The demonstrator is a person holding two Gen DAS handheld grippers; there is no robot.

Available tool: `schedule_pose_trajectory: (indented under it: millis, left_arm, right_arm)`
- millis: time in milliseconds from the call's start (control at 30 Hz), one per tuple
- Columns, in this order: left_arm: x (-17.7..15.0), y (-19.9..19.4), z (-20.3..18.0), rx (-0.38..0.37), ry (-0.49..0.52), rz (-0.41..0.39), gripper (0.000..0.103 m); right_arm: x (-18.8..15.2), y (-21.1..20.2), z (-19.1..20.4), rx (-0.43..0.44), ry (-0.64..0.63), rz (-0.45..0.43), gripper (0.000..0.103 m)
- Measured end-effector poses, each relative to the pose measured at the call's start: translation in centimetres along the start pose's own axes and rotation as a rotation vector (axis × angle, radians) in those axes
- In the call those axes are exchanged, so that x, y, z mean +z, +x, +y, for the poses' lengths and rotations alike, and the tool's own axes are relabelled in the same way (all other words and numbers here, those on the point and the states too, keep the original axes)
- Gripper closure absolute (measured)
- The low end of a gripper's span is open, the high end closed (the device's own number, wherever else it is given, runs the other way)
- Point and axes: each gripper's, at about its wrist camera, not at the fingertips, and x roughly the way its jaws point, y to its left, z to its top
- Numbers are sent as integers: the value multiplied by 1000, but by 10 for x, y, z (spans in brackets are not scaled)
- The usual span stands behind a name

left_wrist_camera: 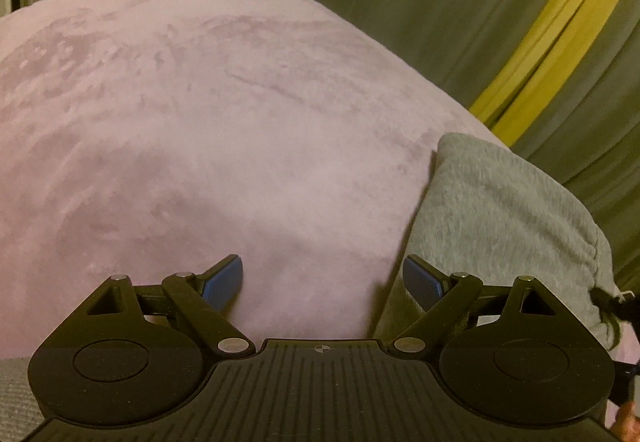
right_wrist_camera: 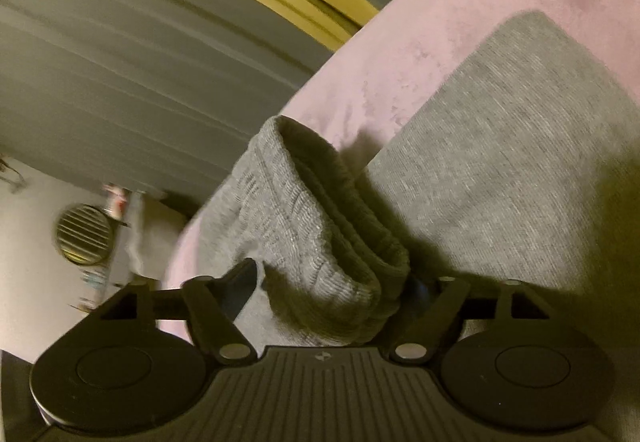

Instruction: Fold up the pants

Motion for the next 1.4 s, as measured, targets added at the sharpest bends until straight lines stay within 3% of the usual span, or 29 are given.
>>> schedule_pose_trajectory:
  millis: [100, 333, 467, 567, 767, 967, 1200, 1300, 1333, 1400]
  left_arm:
    - [0, -1, 2, 3, -15, -6, 11]
    - [-1, -4, 4, -2, -24, -11, 11]
    - [0, -7, 8, -10, -54, -10, 11]
    - [1, -9, 10, -22, -61, -14, 11]
    - [0, -12, 9, -30, -39, -19, 11]
    - [-1, -14, 6, -24, -20, -18, 11]
    - [-2, -15, -3, -9, 26, -21, 11]
    - [-2, -13, -7, -19, 58, -4, 11]
    - [-2, -13, -9, -26, 72, 3, 11]
    - [-4, -12, -15, -41, 112, 12, 10]
  right_arm:
    - [-1, -13, 22, 8, -83, -37, 61]
    - [1, -56, 89, 137, -135, -112, 64]
    - [-3, -92, 108, 200, -136, -183, 64]
    - [-3, -120, 107, 207, -139, -249, 64]
    - [-13, -158, 86, 119, -143, -328, 64]
    - [-22, -165, 54, 30, -83, -302, 64]
    - [-31, -172, 27, 3, -51, -260, 63]
    - [-29, -179, 14, -171, -57, -276, 43]
    - [-28, -184, 10, -215, -65, -300, 29]
    - [-25, -187, 6, -225, -80, -310, 15]
